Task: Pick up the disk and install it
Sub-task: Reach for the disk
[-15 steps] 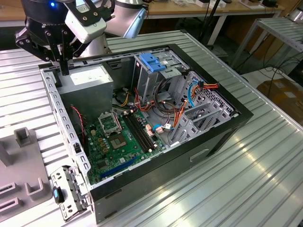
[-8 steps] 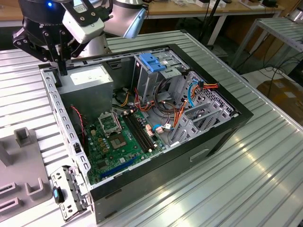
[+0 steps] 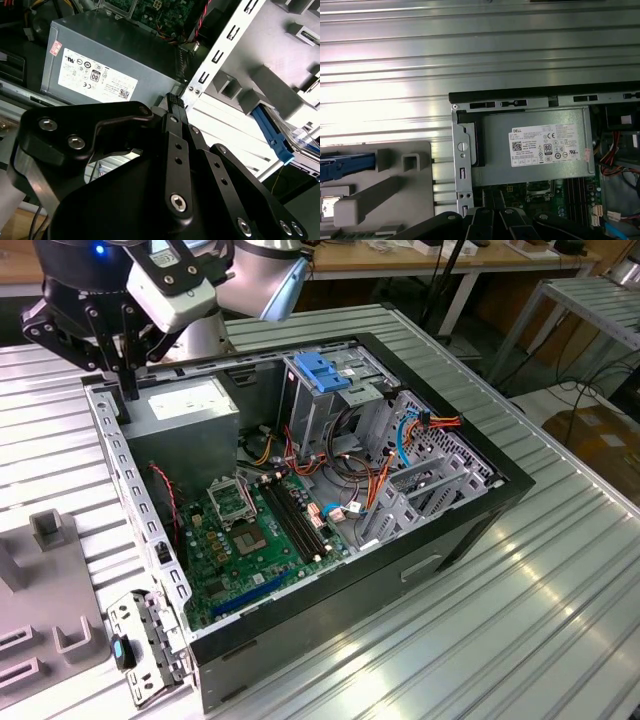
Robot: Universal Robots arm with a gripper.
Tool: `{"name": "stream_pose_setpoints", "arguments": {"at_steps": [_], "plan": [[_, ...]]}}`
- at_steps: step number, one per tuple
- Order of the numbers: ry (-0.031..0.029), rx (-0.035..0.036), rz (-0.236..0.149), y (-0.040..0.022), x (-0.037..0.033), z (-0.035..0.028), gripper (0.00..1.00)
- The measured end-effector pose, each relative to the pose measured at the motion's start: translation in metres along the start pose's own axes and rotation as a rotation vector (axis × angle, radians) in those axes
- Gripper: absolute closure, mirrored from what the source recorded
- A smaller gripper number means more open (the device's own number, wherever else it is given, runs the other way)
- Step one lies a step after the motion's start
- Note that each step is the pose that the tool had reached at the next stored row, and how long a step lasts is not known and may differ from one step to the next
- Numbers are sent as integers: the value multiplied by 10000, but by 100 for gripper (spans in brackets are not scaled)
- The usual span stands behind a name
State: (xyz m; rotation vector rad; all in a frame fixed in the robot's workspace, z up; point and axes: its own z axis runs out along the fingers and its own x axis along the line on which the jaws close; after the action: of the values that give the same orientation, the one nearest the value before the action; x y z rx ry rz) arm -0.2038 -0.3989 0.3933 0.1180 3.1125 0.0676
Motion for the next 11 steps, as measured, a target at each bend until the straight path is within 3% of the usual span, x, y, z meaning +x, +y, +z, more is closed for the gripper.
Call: {"name": "stream_pose_setpoints", "arguments": {"at_steps": [11], "plan": [[0,0,0,-4,53,-1,89]]}}
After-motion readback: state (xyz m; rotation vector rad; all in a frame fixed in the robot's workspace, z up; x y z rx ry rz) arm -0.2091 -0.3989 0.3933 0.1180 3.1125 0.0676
